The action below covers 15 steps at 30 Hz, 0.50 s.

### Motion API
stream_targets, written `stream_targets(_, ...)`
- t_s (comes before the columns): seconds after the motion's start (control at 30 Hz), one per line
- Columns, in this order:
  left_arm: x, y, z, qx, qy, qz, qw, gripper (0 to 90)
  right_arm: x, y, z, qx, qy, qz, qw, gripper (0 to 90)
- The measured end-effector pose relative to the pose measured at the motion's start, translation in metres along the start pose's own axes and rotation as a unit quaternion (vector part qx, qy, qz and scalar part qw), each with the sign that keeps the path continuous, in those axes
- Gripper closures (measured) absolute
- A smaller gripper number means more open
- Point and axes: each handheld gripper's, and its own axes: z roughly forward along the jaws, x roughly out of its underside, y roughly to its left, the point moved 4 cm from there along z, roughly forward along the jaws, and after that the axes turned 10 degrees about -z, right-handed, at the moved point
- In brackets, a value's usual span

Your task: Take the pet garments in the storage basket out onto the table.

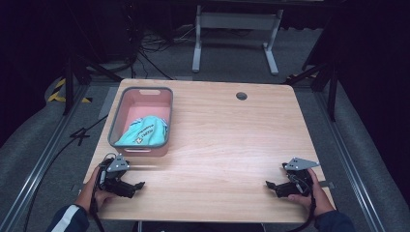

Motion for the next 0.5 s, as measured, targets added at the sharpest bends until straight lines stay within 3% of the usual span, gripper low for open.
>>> stream_targets(0.3, 0.0022, -0.0008, -0.0019, -0.002, -0.001, 0.001, 1.0000, 0.5, 0.0000, 0.0001, 0.0000, 0.000, 0.000, 0.000, 1.0000, 0.6)
stream_targets(0.5, 0.0043, -0.0012, -0.0061, -0.006, -0.001, -0.007, 1.0000, 5.4, 0.0000, 0.0001, 0.0000, 0.000, 0.000, 0.000, 1.0000, 0.6)
